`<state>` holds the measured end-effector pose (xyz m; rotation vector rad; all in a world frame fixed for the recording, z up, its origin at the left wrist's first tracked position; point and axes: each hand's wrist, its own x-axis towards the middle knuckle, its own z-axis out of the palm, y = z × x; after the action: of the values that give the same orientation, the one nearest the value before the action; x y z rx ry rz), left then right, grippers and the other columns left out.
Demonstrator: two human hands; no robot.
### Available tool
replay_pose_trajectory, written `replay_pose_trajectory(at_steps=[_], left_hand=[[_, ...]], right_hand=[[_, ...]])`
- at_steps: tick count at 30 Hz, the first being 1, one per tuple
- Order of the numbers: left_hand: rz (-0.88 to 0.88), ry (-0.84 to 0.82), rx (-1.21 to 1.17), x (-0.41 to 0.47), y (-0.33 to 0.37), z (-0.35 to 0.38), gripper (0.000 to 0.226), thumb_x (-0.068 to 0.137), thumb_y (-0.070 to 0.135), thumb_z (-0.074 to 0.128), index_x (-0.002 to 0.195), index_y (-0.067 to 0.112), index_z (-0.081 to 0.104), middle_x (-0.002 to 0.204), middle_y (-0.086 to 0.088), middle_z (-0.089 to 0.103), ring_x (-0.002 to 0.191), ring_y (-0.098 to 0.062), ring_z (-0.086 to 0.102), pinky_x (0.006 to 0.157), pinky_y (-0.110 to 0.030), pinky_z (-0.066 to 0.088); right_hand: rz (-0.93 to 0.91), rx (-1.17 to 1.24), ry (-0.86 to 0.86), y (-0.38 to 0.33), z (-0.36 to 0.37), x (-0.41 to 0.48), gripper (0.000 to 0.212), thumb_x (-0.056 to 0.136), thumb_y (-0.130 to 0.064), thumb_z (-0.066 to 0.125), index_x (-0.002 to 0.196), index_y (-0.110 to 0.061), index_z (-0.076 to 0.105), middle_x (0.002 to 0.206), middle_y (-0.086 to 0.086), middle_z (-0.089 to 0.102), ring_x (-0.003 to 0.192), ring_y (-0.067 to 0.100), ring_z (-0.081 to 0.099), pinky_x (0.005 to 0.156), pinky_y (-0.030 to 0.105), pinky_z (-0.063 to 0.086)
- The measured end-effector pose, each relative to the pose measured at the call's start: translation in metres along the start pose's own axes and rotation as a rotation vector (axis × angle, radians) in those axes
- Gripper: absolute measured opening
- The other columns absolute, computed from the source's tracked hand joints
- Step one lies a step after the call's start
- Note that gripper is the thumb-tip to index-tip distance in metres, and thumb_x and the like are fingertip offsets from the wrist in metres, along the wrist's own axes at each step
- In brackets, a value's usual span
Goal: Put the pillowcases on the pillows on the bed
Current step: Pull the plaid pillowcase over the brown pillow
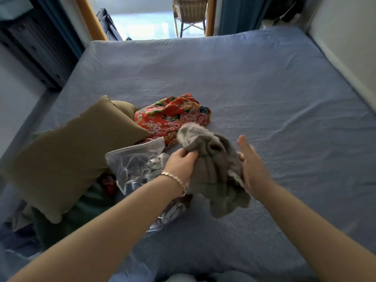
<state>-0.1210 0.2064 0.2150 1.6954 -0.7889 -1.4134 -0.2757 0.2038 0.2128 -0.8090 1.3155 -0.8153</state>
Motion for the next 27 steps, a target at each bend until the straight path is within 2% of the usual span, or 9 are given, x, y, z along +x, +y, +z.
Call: replay_pose_trajectory(at_steps=[3,5,9,11,13,17,21,24,27], left_hand=[[-0.353,0.040,-0.600,0.002,0.034,0.013,0.024,0.093,0.008,0.050,0.117,0.005,0.053,0.120,-0.016,0.057,0.112,-0.033,0.056,0.077,-0.042,0.050],[-0.429,0.081,-0.829,-0.001,0.051,0.017,0.030,0.093,0.005,0.049,0.123,-0.001,0.049,0.126,-0.017,0.055,0.116,-0.031,0.054,0.075,-0.043,0.047],[-0.388,0.023,-0.880,-0.019,0.062,0.031,0.030,0.094,0.002,0.046,0.123,-0.005,0.049,0.118,-0.017,0.057,0.113,-0.033,0.055,0.078,-0.046,0.044],[-0.338,0.021,-0.839,-0.024,0.067,0.032,0.021,0.093,0.002,0.046,0.112,-0.004,0.053,0.100,-0.017,0.059,0.102,-0.034,0.057,0.079,-0.046,0.045],[-0.269,0.082,-0.769,-0.022,0.072,0.026,0.006,0.092,0.002,0.049,0.098,0.001,0.050,0.104,-0.019,0.056,0.101,-0.034,0.056,0.080,-0.044,0.049],[0.020,0.159,-0.438,-0.004,0.058,0.007,0.009,0.094,0.009,0.049,0.093,0.006,0.057,0.098,-0.007,0.056,0.096,-0.021,0.056,0.081,-0.034,0.053],[0.275,-0.139,0.098,-0.005,0.017,-0.006,0.046,0.085,0.010,0.062,0.130,0.015,0.049,0.114,0.001,0.058,0.098,-0.004,0.057,0.090,-0.017,0.047],[0.429,-0.294,0.439,-0.009,-0.007,-0.004,0.037,0.082,0.005,0.066,0.116,0.016,0.059,0.096,0.014,0.062,0.083,0.017,0.055,0.080,-0.005,0.042],[0.536,-0.044,0.498,-0.004,-0.011,-0.006,0.021,0.086,-0.001,0.057,0.099,0.010,0.068,0.082,0.009,0.064,0.074,0.009,0.057,0.072,-0.016,0.042]], right_hand=[[-0.473,-0.682,0.307,0.001,0.006,-0.018,0.090,0.072,-0.074,0.046,0.141,-0.019,0.029,0.145,0.011,0.028,0.133,0.025,0.027,0.109,0.045,0.027],[-0.701,-0.950,0.428,0.007,0.014,-0.026,0.090,0.069,-0.072,0.047,0.134,-0.011,0.039,0.138,0.016,0.035,0.131,0.032,0.029,0.107,0.051,0.027],[-0.418,-1.005,0.352,0.032,0.018,-0.018,0.076,0.068,-0.055,0.064,0.127,-0.012,0.044,0.123,0.012,0.045,0.114,0.032,0.044,0.096,0.047,0.041],[-0.372,-0.819,0.349,0.033,0.008,-0.012,0.036,0.077,-0.036,0.062,0.106,-0.017,0.051,0.104,0.004,0.051,0.094,0.023,0.053,0.076,0.033,0.049],[-0.261,-0.660,0.303,0.027,-0.004,-0.002,0.009,0.084,-0.019,0.057,0.091,-0.019,0.050,0.091,0.001,0.053,0.077,0.016,0.054,0.057,0.023,0.041],[0.046,-0.222,0.041,0.006,-0.007,0.012,0.015,0.078,-0.002,0.046,0.076,-0.008,0.059,0.072,0.011,0.057,0.068,0.026,0.054,0.061,0.032,0.042],[0.308,0.303,-0.142,-0.018,-0.003,0.008,0.027,0.084,-0.001,0.031,0.072,0.000,0.055,0.061,0.012,0.056,0.057,0.024,0.054,0.058,0.028,0.046],[0.306,0.321,-0.338,-0.030,-0.004,0.001,0.018,0.082,-0.010,0.041,0.076,-0.002,0.057,0.062,0.010,0.056,0.059,0.020,0.054,0.063,0.028,0.044],[0.178,-0.029,-0.434,-0.032,-0.010,0.002,0.028,0.076,-0.011,0.066,0.103,-0.009,0.059,0.087,0.008,0.065,0.078,0.018,0.062,0.074,0.029,0.050]])
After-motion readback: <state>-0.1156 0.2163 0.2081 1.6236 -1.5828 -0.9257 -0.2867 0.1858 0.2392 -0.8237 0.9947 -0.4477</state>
